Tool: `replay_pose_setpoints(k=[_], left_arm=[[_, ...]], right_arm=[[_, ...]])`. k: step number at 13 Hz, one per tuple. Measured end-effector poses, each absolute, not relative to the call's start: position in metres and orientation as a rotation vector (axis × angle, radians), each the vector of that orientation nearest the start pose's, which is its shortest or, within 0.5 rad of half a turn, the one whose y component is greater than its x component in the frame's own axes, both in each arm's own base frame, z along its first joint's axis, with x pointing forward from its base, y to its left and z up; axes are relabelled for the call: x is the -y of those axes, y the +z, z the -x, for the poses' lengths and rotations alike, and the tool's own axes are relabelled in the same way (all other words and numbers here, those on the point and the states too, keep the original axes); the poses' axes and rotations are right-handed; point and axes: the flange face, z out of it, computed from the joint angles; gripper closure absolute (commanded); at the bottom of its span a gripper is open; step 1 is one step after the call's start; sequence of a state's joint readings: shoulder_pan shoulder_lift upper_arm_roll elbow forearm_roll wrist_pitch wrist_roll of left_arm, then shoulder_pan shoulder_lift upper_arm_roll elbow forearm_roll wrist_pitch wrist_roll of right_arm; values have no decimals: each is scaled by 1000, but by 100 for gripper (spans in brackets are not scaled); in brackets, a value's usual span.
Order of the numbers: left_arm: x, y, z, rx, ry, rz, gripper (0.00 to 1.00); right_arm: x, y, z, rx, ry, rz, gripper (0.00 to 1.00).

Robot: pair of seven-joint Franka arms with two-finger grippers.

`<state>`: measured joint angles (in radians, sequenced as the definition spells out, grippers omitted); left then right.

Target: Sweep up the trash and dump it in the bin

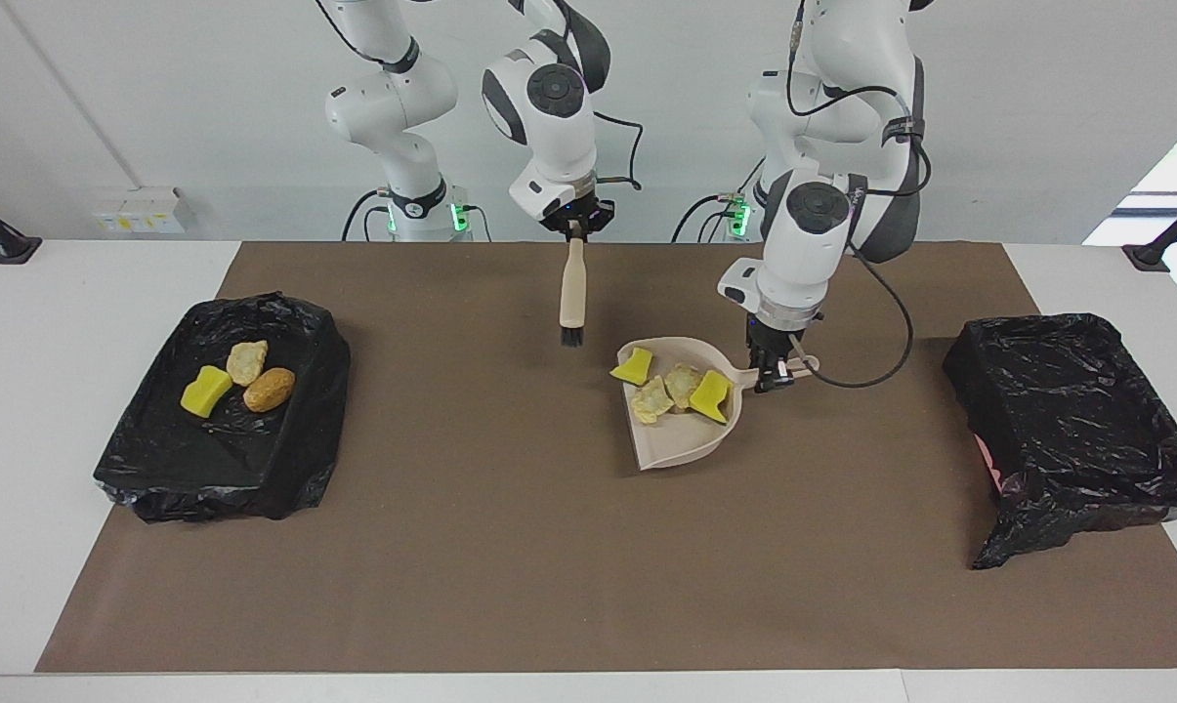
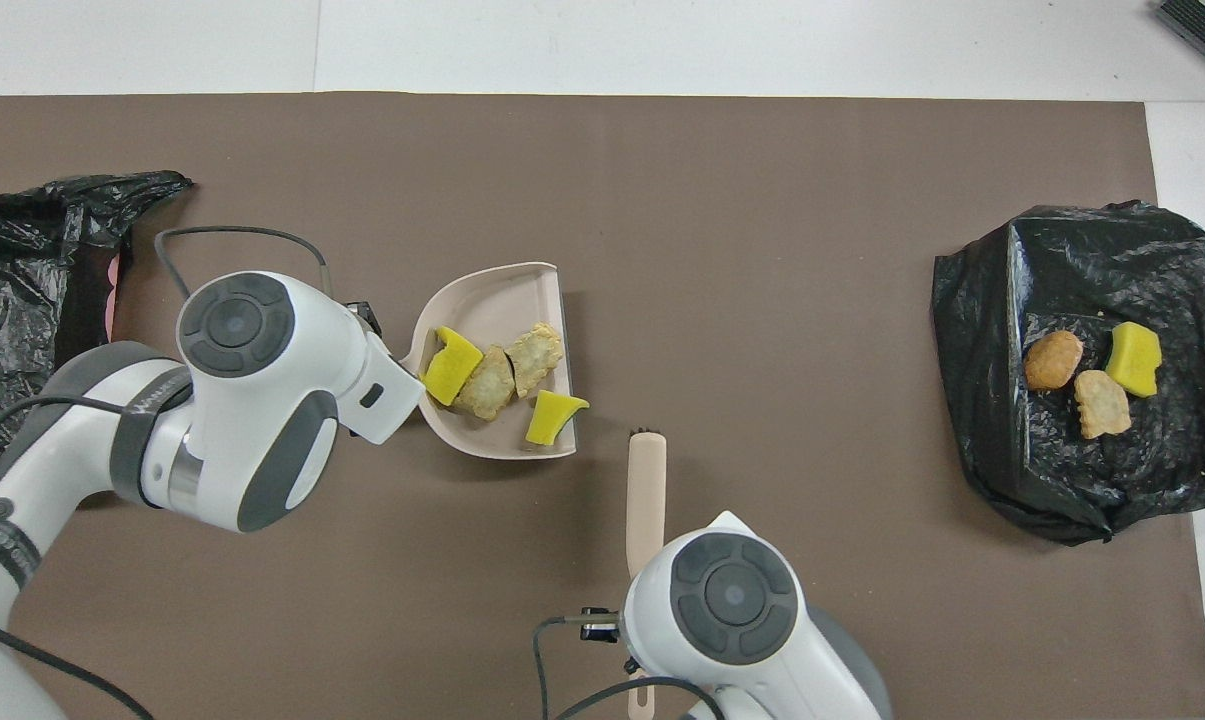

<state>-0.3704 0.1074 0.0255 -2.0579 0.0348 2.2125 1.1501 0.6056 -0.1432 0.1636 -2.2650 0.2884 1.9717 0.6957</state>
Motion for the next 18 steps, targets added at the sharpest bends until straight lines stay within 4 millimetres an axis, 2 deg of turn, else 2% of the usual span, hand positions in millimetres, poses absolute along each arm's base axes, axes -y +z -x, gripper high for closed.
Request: replay_pose_setpoints(k=[4, 6, 9, 10, 11, 12, 13, 16, 18], left_arm=[[107, 424, -557, -2133, -109, 2282, 100], [59, 447, -561, -2119, -82, 2331, 100], [-34, 475, -568, -2037, -86, 2408, 100], [-63, 482, -567, -1994, -97, 2438, 100], [-90, 488, -566, -1968, -113, 2462, 100], [-115, 495, -565, -1953, -132, 2480, 100], [-142, 503, -564, -1934, -141, 2498, 100], [-223, 523, -564, -1866, -149, 2533, 100], [-277, 528, -569, -1813, -158, 2528, 100]], right_arm=[[-361, 383, -299, -47, 454, 3038, 100], [-357, 361, -285, -42, 470, 3051, 100], [-350, 333, -276, -52, 476, 3068, 100], [-352, 331, -274, -44, 483, 3072, 95], [-353, 331, -272, -37, 486, 3073, 69], [-353, 330, -271, -33, 488, 3075, 15], [-354, 330, -271, -31, 488, 3075, 0], [-354, 331, -272, -33, 484, 3072, 0], [-355, 341, -283, -54, 451, 3053, 0]])
